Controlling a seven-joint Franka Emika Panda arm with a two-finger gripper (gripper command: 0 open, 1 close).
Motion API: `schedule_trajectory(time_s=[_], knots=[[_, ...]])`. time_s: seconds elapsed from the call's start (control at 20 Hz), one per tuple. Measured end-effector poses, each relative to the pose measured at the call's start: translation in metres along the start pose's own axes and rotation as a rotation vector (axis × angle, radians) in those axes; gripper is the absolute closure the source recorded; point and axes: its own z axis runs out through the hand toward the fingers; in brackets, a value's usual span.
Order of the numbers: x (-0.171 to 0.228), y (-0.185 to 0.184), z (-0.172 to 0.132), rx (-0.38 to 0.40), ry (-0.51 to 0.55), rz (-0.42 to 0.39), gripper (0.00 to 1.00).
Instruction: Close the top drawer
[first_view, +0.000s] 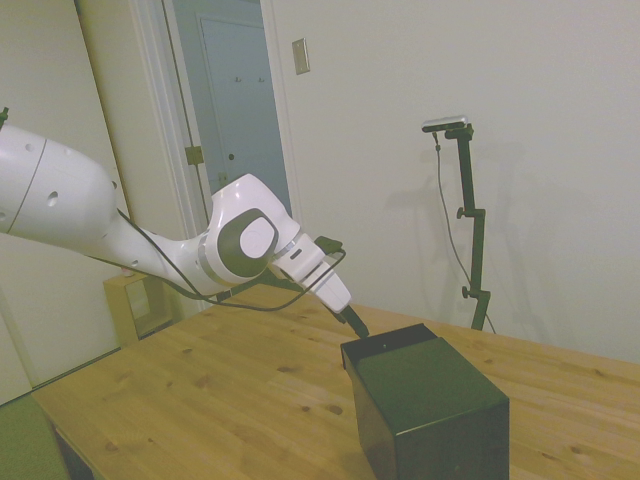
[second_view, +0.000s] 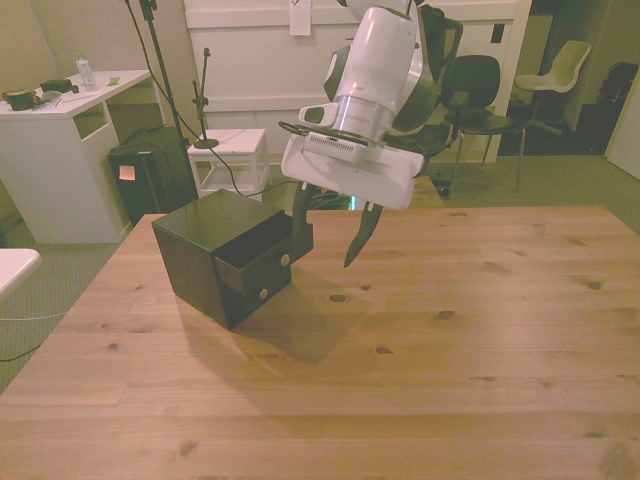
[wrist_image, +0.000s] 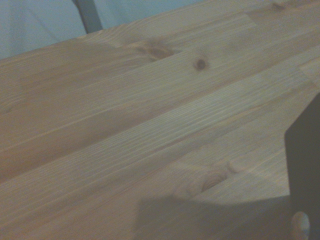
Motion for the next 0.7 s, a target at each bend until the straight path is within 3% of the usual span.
schedule_trajectory(time_s=[0.7], knots=[[0.0000,-0.0065,-0.0035,0.017,0.034,0.037,1.00]])
